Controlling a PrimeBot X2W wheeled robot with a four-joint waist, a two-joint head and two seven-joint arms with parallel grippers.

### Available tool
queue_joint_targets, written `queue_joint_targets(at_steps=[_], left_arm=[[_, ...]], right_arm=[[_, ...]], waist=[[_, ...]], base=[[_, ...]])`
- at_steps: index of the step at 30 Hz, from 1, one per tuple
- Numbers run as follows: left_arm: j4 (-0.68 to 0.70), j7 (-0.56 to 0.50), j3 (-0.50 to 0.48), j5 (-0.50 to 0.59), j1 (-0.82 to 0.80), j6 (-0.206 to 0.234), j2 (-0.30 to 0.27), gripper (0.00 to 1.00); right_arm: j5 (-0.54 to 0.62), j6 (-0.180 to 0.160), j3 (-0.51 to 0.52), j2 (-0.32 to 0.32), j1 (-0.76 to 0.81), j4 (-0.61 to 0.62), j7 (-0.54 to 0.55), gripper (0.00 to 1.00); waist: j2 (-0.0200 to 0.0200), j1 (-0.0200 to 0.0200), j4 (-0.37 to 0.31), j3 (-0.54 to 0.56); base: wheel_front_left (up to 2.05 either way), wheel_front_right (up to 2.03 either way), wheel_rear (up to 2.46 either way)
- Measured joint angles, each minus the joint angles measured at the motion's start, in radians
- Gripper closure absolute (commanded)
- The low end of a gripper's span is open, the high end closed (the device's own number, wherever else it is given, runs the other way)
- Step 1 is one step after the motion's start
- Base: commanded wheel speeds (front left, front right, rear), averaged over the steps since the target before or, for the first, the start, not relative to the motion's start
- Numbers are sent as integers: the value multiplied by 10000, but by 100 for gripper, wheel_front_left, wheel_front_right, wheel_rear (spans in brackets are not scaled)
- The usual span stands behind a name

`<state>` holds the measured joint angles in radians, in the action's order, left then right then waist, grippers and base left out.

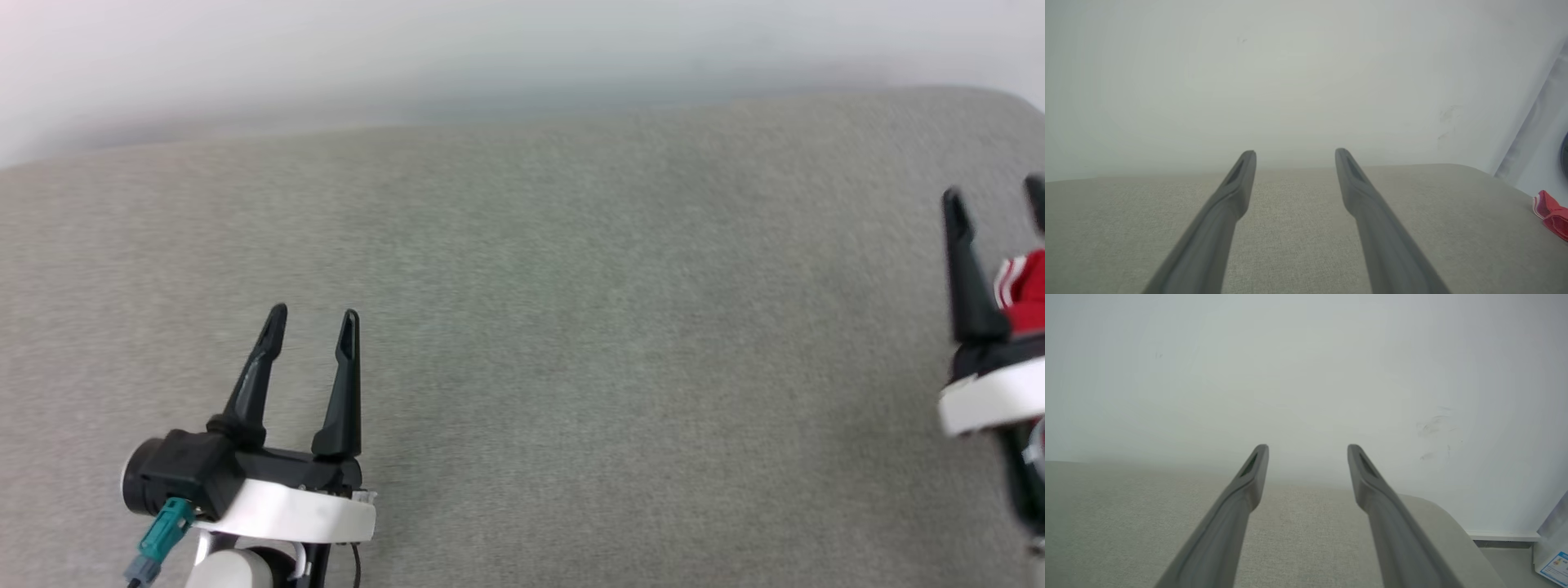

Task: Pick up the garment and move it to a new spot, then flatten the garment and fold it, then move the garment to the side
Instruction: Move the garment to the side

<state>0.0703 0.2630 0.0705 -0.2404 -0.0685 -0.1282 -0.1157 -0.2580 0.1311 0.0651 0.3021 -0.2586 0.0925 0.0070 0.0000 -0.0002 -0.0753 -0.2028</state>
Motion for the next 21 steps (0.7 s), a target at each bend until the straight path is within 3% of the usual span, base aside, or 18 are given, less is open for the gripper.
queue_joint_targets(at_steps=[6, 9, 21], left_arm=[[-627, 0, 44, 31, 287, -6, 198, 0], [-911, 0, 40, 84, 406, -8, 234, 0], [-1283, 0, -430, 380, 739, -8, 374, 0]], right_arm=[[35, 0, 144, -1538, 1294, 221, -529, 0], [-134, 0, 184, -2004, 1675, 94, -681, 0], [-130, -2, -184, -2355, 2228, -1124, -1655, 0]], waist=[[0, 0, 497, 580], [0, 0, 649, 816], [0, 0, 833, 1206]], base=[[0, 0, 0], [0, 0, 0], [0, 0, 0]])
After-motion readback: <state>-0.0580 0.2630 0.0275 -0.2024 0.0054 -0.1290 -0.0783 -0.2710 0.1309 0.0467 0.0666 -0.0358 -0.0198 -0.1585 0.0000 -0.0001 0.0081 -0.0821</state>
